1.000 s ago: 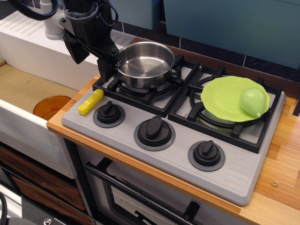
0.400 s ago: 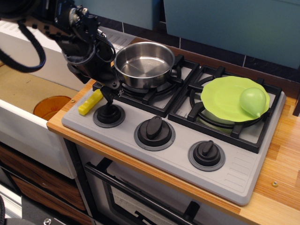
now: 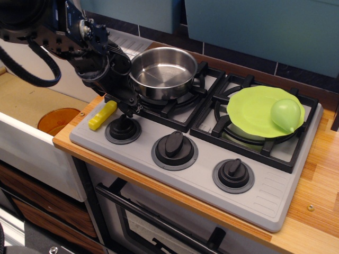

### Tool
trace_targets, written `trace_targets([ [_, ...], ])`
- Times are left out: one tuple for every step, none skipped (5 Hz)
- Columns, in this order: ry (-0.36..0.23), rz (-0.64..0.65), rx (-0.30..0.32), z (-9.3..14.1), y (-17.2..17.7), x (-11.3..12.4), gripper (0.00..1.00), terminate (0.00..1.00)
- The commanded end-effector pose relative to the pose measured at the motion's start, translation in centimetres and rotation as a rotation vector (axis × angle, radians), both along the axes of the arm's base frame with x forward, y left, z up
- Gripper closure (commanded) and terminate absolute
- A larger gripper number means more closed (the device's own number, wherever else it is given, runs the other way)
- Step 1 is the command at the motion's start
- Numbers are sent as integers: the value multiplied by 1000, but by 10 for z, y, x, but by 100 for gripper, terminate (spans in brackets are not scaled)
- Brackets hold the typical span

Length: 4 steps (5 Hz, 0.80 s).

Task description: Put smallpear on plate and fry in pot or pan on stove

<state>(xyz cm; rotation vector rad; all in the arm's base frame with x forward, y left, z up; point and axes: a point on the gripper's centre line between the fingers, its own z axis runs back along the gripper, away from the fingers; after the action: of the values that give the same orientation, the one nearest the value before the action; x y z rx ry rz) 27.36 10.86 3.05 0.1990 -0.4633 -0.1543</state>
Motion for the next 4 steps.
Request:
trace_targets([
  [62, 2, 24, 22, 9, 2, 0, 0],
  [83, 2, 30, 32, 10, 2, 0, 0],
  [86, -8, 36, 34, 16, 1, 0, 0],
  [79, -11, 31, 29, 21, 2, 0, 0],
])
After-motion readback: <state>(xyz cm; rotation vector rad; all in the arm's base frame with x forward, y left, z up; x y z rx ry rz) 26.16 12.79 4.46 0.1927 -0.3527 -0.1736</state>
